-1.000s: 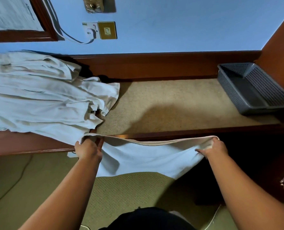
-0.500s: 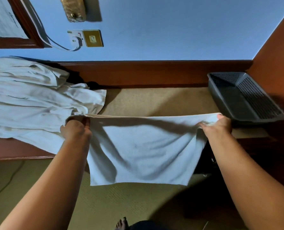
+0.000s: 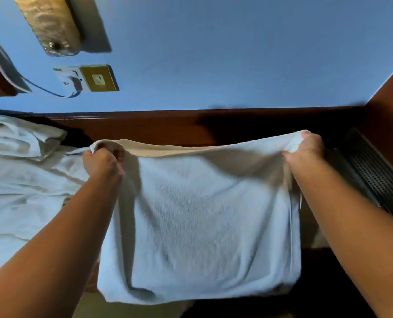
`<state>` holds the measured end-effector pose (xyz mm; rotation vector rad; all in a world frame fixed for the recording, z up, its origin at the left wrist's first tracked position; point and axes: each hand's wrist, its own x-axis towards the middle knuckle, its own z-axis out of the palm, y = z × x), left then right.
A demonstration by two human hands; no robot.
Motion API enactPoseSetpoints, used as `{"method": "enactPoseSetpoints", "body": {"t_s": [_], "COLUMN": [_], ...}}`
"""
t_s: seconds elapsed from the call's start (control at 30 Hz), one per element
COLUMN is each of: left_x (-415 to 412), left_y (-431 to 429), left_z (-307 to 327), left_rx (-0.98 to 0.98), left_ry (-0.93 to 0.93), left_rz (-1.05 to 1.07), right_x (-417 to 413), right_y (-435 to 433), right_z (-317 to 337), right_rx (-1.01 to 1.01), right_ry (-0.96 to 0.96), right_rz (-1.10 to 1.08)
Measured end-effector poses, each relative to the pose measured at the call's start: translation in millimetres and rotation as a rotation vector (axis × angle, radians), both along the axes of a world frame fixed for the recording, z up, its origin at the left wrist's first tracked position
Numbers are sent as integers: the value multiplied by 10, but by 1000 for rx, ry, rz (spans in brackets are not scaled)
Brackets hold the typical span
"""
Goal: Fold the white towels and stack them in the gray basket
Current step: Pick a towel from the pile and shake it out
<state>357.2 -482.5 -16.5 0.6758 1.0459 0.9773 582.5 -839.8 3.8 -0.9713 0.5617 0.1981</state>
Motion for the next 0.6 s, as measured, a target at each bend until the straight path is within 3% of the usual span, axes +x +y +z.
{"method": "enactPoseSetpoints", "body": {"t_s": [0.1, 0.17, 0.33, 0.47, 0.6], "left_x": [583, 962, 1325, 1058, 780], "left_y": [372, 621, 653, 20, -597], "left_z": [-204, -498, -1493, -2221, -2647], "left_rx": [42, 139, 617, 916, 1225], "left_ry": [90, 250, 937, 949, 964], "left_rz": [-66, -152, -580, -1024, -1300], "right_x": [610, 1075, 1226, 551, -88], "right_y": [275, 511, 931, 860, 504], "right_z": [-113, -407, -1428, -2377, -2804], "right_rx": [-259, -339, -1149, -1368, -1533], "right_ry": [-39, -49, -264, -271, -405], "right_rz": [-45, -46, 457, 984, 1118]}}
